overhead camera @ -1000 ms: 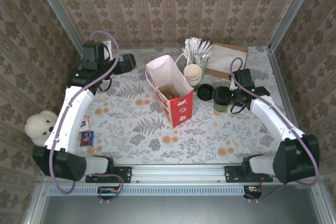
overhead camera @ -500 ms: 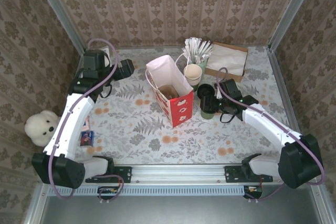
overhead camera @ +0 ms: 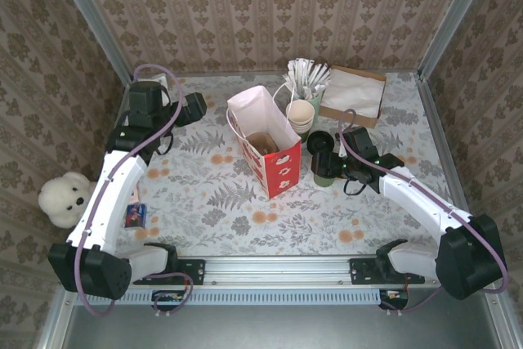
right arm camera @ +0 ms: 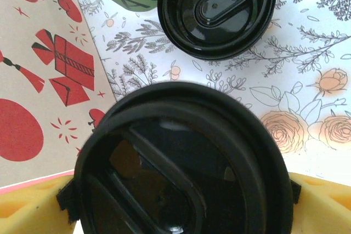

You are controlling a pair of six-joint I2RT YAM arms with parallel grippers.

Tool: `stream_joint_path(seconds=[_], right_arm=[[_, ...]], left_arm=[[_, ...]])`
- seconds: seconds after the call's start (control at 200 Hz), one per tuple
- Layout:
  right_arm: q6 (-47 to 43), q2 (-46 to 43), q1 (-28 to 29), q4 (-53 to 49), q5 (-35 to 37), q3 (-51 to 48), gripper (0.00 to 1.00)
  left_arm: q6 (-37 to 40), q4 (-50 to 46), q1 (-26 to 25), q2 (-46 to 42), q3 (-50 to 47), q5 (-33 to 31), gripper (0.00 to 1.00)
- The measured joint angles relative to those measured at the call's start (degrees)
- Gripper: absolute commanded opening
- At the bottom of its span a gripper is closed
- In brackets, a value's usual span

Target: Pack the takeout coffee

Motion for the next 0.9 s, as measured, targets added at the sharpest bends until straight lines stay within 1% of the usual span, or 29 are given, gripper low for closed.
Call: stream_joint_path(seconds=[0.05,0.06,0.085,0.375,0.595,0.9], right_arm=[[0.37,-0.07,0.00,-1.16,0.00,0.22,0.96],[0.39,-0.09,0.00,-1.44,0.02,0.33,0.99],[0.81,-0.09,0.00,-2.08,0.02,0.57,1.00],[6.27,1.46,0.11,-10.32,0.74,8.22,1.00],[6.99,9.57,0.72,-19.39,1.92,17.25,1.00],[6.69,17.09,1.20,-27.89,2.80,24.65,1.00]], left_arm=[[0.02,-0.37,0.00,0.35,0.13,0.04,1.00],[0.02,-0.48,0.00,0.44,0.17,0.04,1.00],[0.02,-0.70,0.00,0.63,0.22,0.13,1.00],[0.00,-2.01,0.00,3.04,0.31,0.90,1.00],[0.02,-2.03,0.07,3.89,0.85,1.73,1.00],[0.02,-2.58,0.57,5.64,1.29,3.02,1.00]])
